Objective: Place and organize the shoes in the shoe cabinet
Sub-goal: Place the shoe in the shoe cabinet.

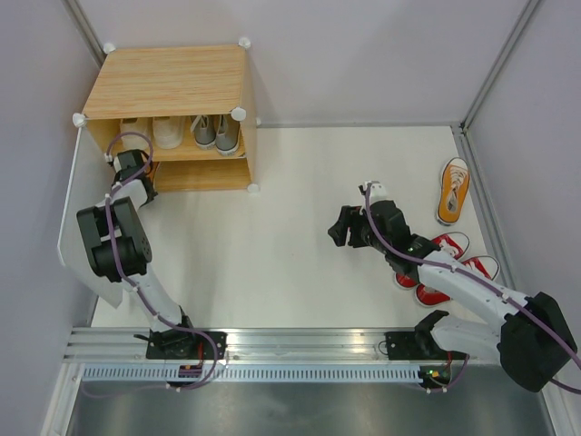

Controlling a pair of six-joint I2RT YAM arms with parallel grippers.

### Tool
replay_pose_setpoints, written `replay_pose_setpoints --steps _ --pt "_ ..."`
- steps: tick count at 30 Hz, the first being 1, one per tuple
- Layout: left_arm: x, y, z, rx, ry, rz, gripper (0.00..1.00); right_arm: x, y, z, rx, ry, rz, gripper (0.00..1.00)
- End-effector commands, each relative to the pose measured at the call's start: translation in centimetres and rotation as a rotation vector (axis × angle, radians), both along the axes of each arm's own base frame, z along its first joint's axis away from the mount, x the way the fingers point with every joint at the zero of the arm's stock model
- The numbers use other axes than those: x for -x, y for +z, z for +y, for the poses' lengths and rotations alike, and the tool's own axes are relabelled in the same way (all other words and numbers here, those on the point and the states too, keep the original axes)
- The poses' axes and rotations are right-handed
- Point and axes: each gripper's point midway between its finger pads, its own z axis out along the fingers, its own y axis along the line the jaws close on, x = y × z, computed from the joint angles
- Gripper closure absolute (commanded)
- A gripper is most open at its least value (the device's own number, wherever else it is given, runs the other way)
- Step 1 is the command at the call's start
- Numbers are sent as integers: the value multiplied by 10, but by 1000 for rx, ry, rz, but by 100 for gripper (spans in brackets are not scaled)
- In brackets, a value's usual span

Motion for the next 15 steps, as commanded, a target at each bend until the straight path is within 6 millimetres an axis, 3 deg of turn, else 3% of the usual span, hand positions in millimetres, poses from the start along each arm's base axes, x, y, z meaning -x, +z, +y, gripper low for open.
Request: replay_pose_setpoints --steps 1,9,15 --pt "-42 28 3 5 -38 -129 83 -9 15 5 -4 1 -46 27" --pt "-60 35 7 6 -58 -137 82 -11 11 4 9 -5 -39 27" --pt "-62 31 6 10 -62 -132 77 -12 8 4 18 -5 -30 27"
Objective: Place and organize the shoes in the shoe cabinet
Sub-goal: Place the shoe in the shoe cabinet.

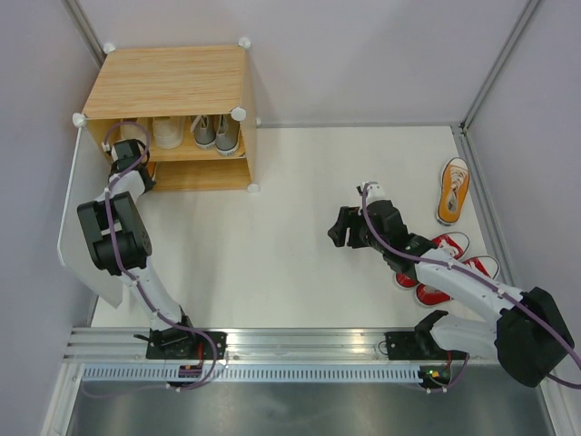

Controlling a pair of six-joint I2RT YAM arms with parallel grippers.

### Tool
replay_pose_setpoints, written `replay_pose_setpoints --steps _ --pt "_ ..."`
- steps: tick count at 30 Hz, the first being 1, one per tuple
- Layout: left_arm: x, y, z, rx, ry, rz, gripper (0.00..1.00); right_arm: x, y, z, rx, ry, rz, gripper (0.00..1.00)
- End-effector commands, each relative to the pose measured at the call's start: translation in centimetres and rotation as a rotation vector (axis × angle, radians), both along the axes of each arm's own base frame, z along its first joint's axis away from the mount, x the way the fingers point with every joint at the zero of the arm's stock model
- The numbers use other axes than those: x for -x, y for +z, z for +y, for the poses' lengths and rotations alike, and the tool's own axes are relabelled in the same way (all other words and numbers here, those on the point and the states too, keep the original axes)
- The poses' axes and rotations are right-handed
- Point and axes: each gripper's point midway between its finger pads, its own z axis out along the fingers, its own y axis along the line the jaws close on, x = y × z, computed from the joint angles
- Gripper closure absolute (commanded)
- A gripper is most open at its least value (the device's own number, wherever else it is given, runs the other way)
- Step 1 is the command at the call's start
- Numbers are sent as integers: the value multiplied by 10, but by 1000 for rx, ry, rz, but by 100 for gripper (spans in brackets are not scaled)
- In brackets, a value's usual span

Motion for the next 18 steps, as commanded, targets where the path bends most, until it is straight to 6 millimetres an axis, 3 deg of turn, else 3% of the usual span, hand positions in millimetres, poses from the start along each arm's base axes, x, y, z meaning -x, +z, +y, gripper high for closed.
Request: replay_pose_setpoints --steps 1,5,18 --pt "-26 16 5 -16 -23 -80 73 -11 17 5 -4 -4 -50 27" --pt "-28 15 5 -20 -37 -64 68 -11 17 5 -4 -3 -53 27" --pt "-31 -2 10 -18 -30 3 67 -12 15 5 1 -2 -47 27"
